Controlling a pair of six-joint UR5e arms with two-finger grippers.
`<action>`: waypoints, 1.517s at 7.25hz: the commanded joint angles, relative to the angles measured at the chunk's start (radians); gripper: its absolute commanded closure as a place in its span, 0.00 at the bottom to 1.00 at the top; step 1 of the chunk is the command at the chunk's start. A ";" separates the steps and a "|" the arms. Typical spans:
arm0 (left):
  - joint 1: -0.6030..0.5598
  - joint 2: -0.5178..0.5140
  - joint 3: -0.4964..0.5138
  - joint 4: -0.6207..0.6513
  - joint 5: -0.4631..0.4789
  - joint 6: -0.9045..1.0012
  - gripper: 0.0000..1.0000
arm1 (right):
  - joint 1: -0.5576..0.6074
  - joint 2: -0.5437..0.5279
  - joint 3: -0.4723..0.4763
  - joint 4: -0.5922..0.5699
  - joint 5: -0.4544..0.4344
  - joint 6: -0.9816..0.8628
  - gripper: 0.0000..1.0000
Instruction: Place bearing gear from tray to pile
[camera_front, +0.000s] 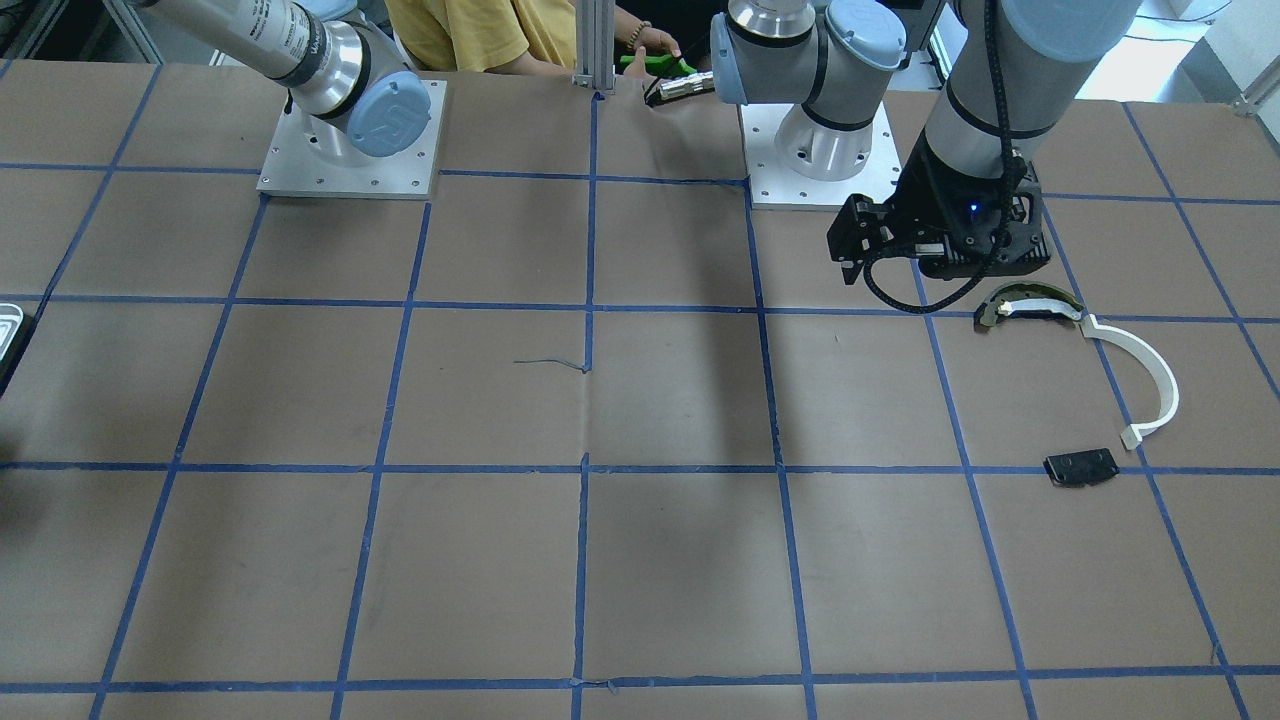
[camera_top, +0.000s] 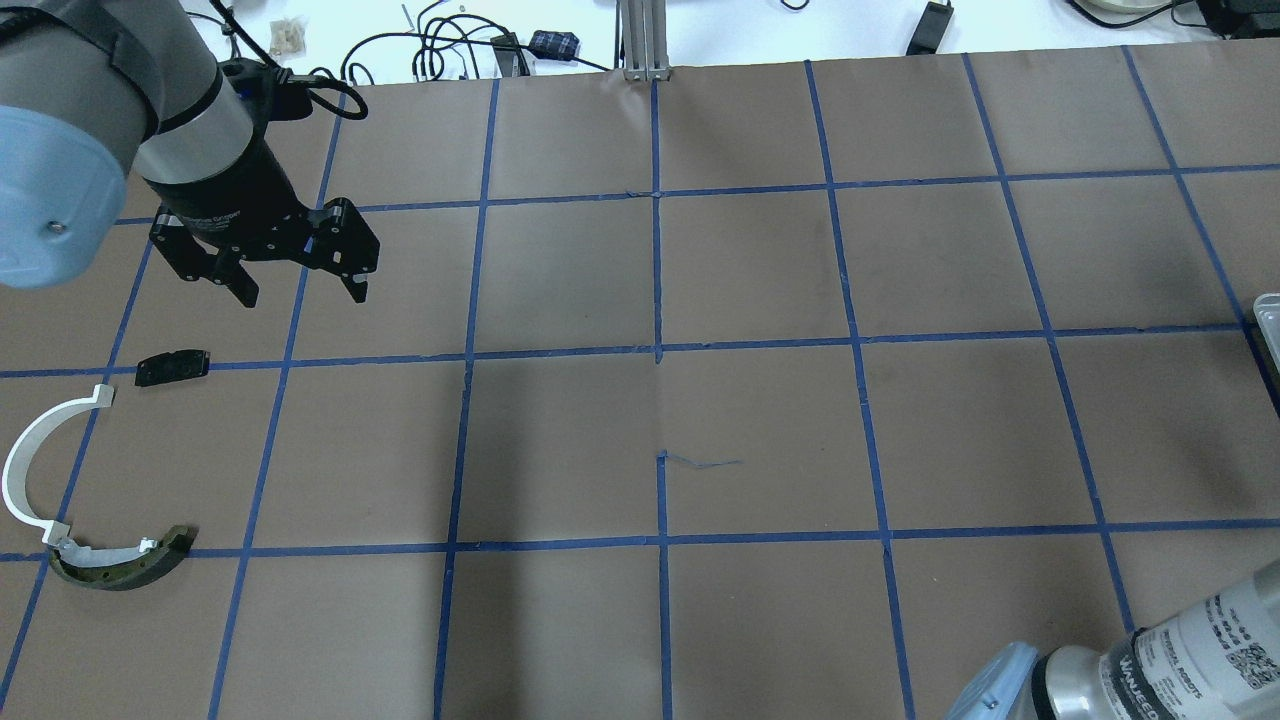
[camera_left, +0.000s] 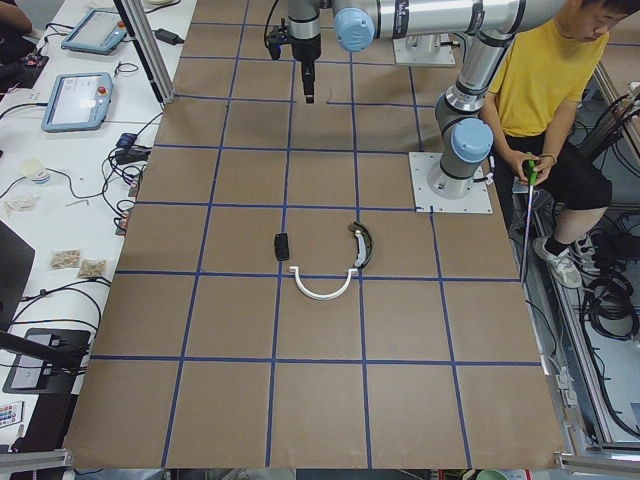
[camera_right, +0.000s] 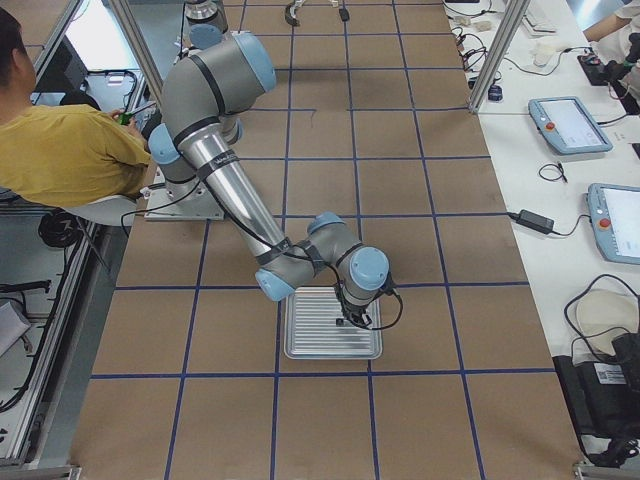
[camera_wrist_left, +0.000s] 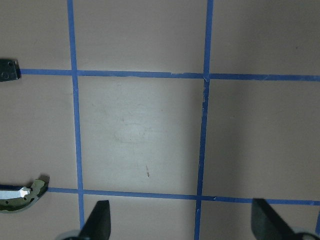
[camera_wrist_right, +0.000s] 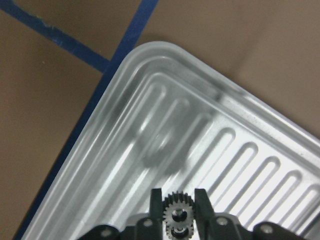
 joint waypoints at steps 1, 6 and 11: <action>-0.001 0.000 0.000 0.001 -0.001 0.000 0.00 | 0.098 -0.068 0.002 -0.002 0.059 0.155 0.96; -0.006 0.000 0.001 0.008 -0.020 0.002 0.00 | 0.521 -0.336 0.208 0.009 0.053 0.863 0.96; 0.013 -0.003 0.006 0.009 -0.004 -0.002 0.00 | 1.001 -0.338 0.262 -0.016 0.075 1.592 0.97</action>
